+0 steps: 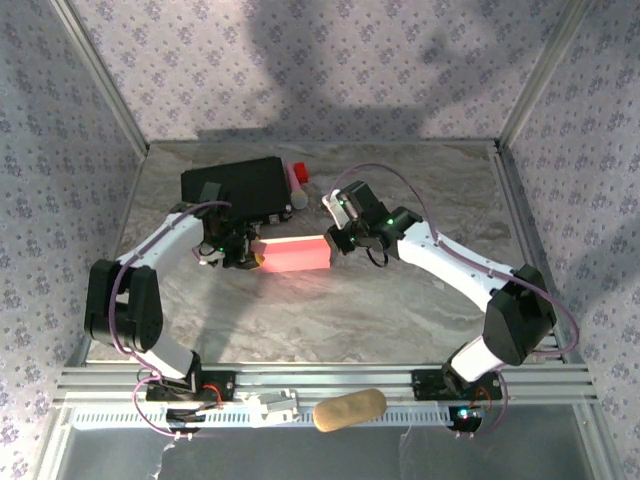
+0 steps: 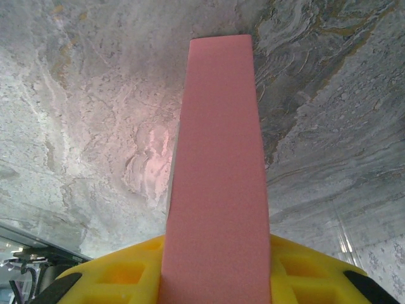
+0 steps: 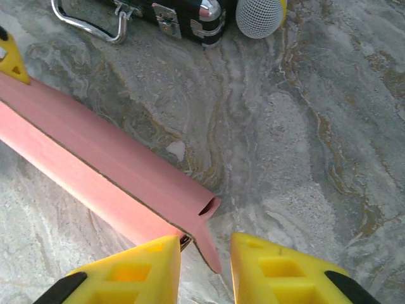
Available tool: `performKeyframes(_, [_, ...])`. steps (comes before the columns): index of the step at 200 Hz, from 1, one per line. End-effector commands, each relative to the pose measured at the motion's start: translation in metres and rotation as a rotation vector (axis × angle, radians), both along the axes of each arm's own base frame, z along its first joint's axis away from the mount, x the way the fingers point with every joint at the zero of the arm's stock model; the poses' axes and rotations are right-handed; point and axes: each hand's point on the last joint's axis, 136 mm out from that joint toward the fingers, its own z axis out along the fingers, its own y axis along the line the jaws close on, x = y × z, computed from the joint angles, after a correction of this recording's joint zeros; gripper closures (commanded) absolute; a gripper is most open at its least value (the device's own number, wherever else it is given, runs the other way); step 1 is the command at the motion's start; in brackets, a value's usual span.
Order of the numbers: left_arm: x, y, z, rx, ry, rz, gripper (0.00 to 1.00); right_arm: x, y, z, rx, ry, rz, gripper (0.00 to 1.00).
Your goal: Fold the paper box
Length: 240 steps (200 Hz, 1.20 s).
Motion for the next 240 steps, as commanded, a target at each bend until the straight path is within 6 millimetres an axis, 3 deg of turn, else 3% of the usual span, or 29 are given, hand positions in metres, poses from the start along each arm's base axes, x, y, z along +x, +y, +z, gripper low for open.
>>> performKeyframes(1, [-0.015, 0.025, -0.03, 0.141, 0.107, 0.021, 0.79, 0.004, -0.006, 0.006, -0.034, -0.033, -0.014, 0.72])
performKeyframes(73, [-0.012, 0.026, -0.033, 0.135, 0.121, 0.027, 0.79, 0.004, -0.001, -0.002, -0.037, 0.016, 0.003, 0.74])
performKeyframes(240, [-0.005, 0.025, -0.037, 0.126, 0.113, 0.034, 0.8, 0.004, 0.012, -0.003, -0.028, 0.043, -0.031, 0.97])
